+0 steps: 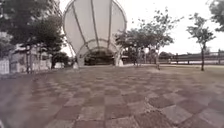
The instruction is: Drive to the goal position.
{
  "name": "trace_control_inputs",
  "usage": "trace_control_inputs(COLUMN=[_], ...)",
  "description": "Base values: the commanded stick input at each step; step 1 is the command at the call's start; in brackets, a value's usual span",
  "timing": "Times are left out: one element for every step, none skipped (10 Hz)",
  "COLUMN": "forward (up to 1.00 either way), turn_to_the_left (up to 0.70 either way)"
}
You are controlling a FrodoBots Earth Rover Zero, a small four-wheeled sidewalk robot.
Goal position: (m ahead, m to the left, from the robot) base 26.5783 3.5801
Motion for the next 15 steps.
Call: trace_control_inputs(forward=[1.0,1.0,1.0,1.0,1.0,1.0,1.0,1.0,1.0,1.0,1.0,1.0,1.0,1.0,1.0], turn_to_the_left=[0.0,0.0,0.0,0.0,0.0,0.0,0.0,0.0,0.0,0.0,0.0,0.0,0.0,0.0,0.0])
